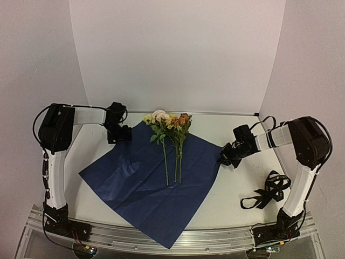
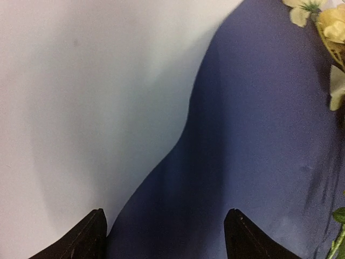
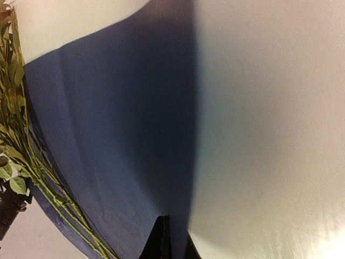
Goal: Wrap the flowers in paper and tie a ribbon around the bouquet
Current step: Pick up the right corner of the flattened wrapping paper from the center of the board, then move the flattened wrapping paper to the center of the board, then adjust the fake flower with the flattened wrapping paper.
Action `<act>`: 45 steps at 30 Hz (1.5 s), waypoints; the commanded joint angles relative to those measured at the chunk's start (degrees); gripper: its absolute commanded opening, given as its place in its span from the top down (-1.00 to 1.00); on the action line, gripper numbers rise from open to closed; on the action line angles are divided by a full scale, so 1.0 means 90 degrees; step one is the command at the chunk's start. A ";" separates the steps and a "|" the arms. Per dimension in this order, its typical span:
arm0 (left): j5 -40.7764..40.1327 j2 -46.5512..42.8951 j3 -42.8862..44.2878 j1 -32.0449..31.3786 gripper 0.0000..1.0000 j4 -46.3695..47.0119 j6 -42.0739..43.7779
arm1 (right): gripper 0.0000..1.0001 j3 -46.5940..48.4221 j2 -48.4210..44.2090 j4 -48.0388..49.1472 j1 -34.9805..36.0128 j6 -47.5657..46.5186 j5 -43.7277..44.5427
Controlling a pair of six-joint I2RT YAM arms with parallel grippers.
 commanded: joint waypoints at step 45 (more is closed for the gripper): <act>-0.3268 0.2057 0.4655 -0.4441 -0.88 -0.2638 -0.2656 | 1.00 -0.0921 -0.1714 -0.1340 0.0001 -0.1318 0.0357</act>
